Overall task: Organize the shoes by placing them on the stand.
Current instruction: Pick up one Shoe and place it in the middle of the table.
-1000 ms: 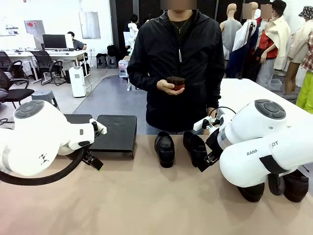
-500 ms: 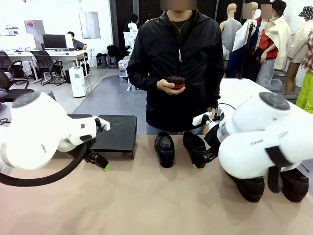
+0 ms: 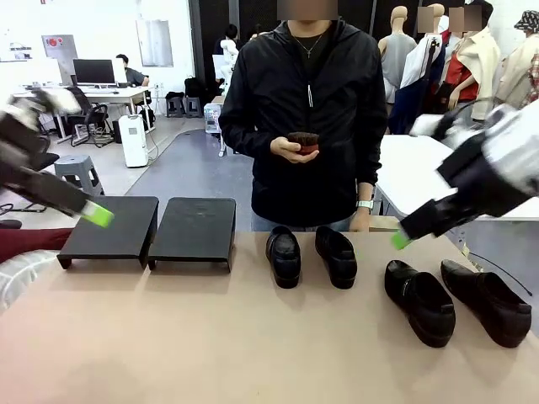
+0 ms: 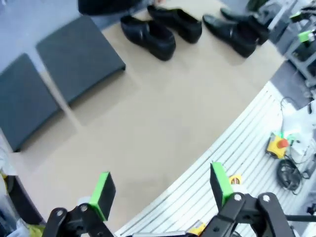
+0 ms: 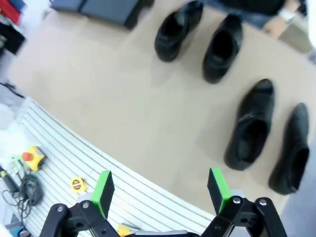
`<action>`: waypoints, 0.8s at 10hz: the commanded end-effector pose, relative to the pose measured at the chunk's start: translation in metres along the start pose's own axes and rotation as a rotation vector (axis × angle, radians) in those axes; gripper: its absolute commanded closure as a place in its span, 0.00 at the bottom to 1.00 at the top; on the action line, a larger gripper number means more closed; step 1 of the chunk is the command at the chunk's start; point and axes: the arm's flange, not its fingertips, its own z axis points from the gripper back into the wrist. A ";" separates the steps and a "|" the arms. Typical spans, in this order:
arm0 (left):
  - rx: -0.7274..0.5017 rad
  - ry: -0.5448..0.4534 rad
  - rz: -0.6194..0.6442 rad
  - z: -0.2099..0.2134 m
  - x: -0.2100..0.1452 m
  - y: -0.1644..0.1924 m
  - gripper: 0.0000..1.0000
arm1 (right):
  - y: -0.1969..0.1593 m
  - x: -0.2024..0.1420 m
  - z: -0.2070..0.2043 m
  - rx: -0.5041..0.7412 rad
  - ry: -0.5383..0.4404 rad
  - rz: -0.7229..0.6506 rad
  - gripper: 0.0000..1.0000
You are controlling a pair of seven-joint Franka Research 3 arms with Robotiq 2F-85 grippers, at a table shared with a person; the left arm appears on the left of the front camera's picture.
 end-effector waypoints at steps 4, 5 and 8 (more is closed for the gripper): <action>0.099 -0.067 -0.010 0.065 -0.034 0.001 0.00 | 0.001 -0.014 0.034 -0.031 -0.051 -0.012 0.00; 0.099 -0.067 -0.010 0.065 -0.034 0.001 0.00 | 0.001 -0.014 0.034 -0.031 -0.051 -0.012 0.00; 0.099 -0.067 -0.010 0.065 -0.034 0.001 0.00 | 0.001 -0.014 0.034 -0.031 -0.051 -0.012 0.00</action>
